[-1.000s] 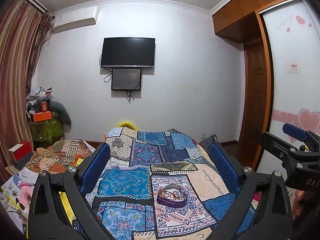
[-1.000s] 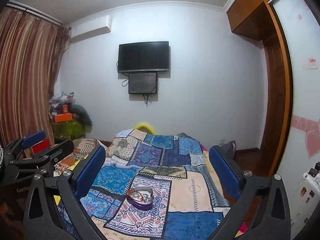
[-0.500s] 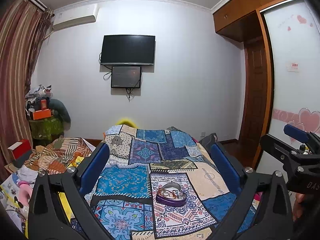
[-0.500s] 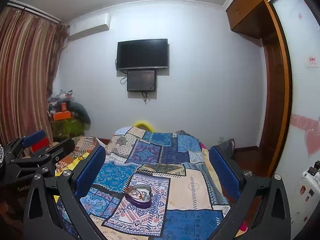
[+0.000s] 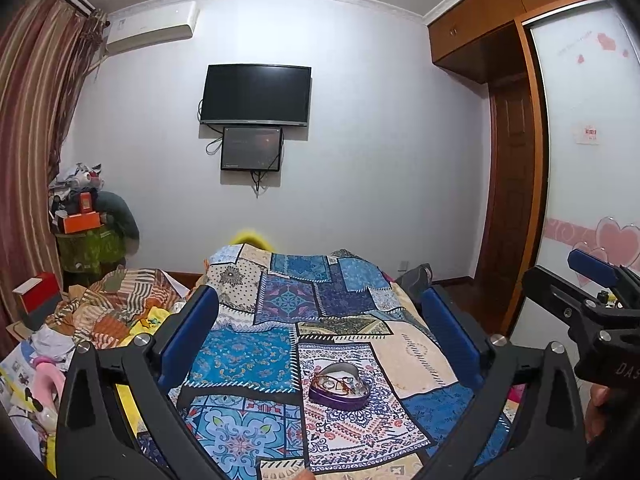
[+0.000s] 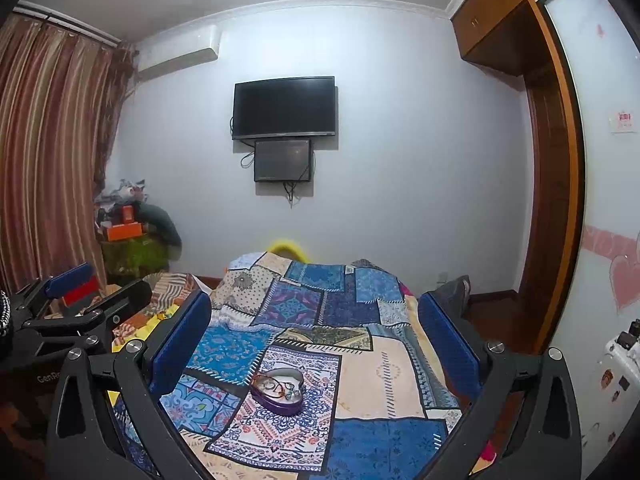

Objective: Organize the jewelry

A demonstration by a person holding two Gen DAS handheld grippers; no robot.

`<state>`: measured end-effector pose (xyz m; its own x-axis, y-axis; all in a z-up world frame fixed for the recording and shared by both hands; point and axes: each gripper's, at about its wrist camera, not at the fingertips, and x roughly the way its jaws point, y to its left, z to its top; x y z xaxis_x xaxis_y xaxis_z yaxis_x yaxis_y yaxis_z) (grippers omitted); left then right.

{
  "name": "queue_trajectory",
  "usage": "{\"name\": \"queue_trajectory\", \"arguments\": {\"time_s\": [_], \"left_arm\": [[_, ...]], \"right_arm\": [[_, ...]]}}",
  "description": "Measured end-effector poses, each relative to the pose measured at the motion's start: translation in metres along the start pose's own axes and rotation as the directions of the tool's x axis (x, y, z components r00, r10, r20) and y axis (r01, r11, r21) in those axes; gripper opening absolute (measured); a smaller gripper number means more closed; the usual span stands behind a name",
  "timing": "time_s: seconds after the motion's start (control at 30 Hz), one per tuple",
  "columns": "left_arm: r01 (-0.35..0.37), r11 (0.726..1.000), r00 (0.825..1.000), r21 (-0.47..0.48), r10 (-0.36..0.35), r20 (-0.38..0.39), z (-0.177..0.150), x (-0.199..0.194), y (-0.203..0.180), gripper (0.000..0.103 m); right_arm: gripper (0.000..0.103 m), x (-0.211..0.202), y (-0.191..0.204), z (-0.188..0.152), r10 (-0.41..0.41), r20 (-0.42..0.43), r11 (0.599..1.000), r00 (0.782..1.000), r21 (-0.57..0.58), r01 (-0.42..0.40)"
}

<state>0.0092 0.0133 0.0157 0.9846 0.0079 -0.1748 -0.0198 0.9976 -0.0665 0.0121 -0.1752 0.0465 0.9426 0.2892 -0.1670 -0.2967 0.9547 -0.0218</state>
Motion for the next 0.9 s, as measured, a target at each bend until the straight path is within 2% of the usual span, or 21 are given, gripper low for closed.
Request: {"name": "queue_trajectory", "arguments": {"time_s": [0.63, 0.9], "left_arm": [[0.013, 1.0, 1.0, 0.015, -0.013, -0.009, -0.006, 0.006, 0.001, 0.102], [0.013, 1.0, 0.999, 0.005, -0.013, -0.049, -0.013, 0.027, 0.01, 0.102]], "right_arm": [[0.103, 0.006, -0.004, -0.002, -0.006, -0.013, 1.0, 1.0, 0.017, 0.006], [0.103, 0.024, -0.006, -0.009, -0.01, -0.052, 1.0, 0.999, 0.026, 0.012]]}}
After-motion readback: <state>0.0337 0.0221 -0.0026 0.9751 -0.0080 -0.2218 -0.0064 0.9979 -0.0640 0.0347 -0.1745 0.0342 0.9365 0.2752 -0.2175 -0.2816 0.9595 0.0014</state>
